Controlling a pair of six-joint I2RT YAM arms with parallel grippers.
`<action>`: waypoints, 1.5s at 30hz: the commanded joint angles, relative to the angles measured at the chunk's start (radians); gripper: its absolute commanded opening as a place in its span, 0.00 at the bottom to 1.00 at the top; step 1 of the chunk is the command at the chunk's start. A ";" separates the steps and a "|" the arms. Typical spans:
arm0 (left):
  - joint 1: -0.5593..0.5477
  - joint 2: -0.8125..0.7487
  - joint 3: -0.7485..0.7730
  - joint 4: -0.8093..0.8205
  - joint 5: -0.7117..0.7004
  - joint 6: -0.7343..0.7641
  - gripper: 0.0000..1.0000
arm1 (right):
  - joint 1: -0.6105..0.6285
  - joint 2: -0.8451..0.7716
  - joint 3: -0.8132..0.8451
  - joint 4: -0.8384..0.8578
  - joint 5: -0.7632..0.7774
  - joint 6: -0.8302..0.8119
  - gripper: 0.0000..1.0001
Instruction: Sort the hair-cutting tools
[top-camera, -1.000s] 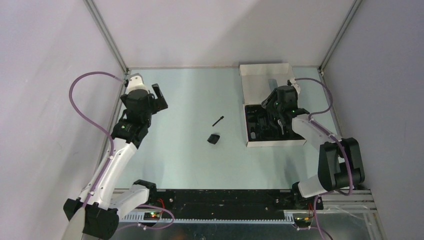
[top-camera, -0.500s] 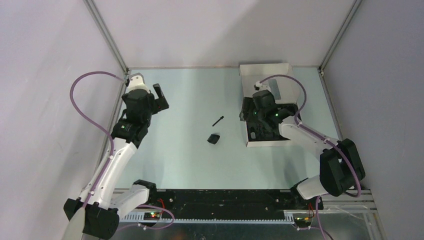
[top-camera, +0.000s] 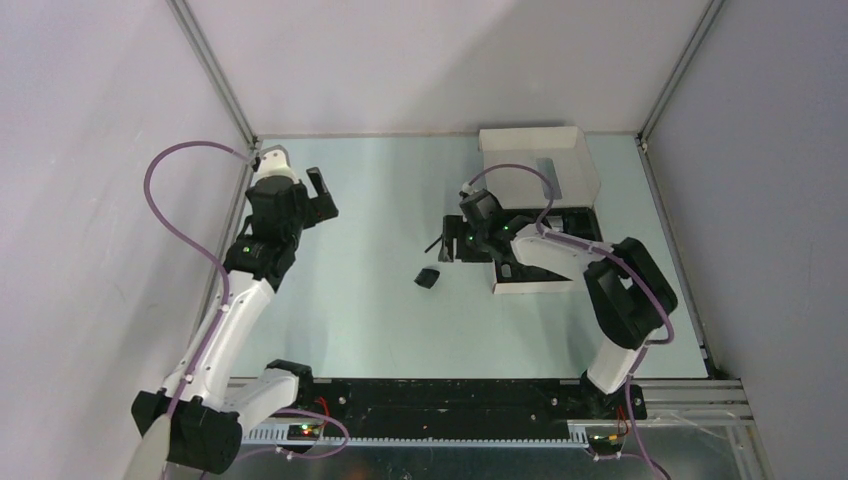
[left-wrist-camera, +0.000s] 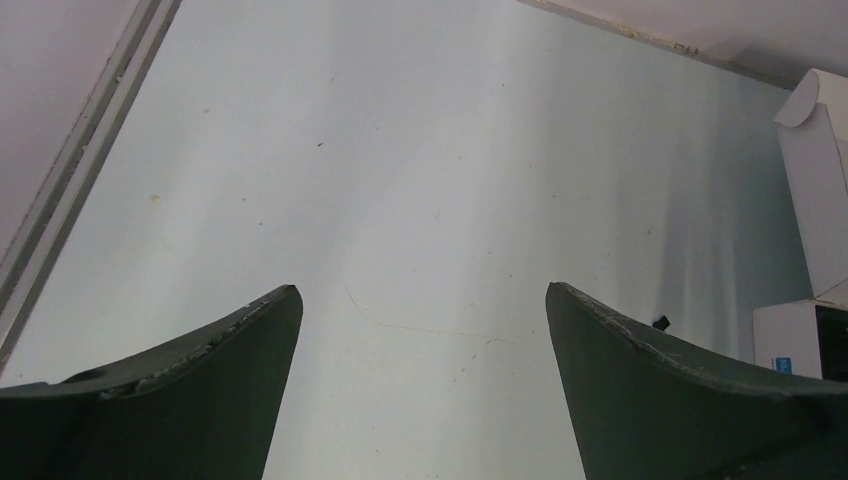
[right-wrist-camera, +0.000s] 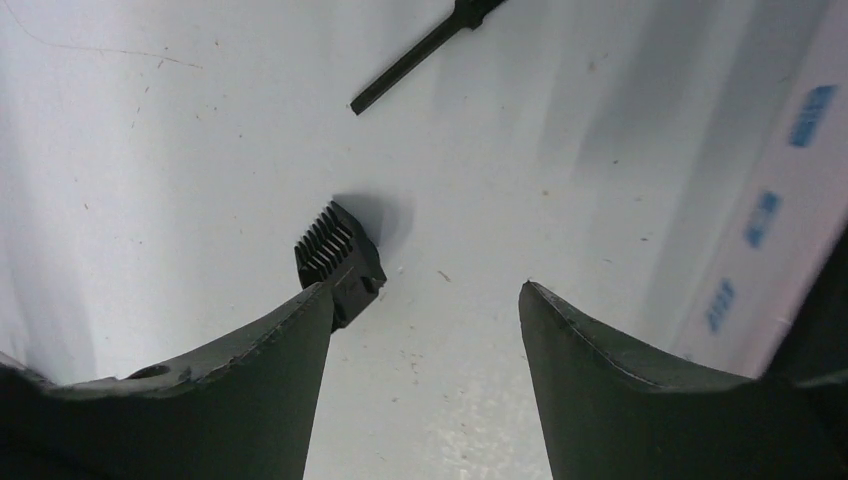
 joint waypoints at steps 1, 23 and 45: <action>0.032 0.011 0.023 0.015 0.039 -0.004 0.99 | 0.002 0.080 0.056 0.043 -0.085 0.113 0.71; 0.135 0.103 0.043 0.016 0.278 -0.057 1.00 | 0.023 0.230 0.081 0.077 -0.276 0.192 0.39; -0.054 0.197 0.094 -0.105 0.648 -0.059 1.00 | 0.046 -0.198 0.065 0.024 -0.273 -0.307 0.00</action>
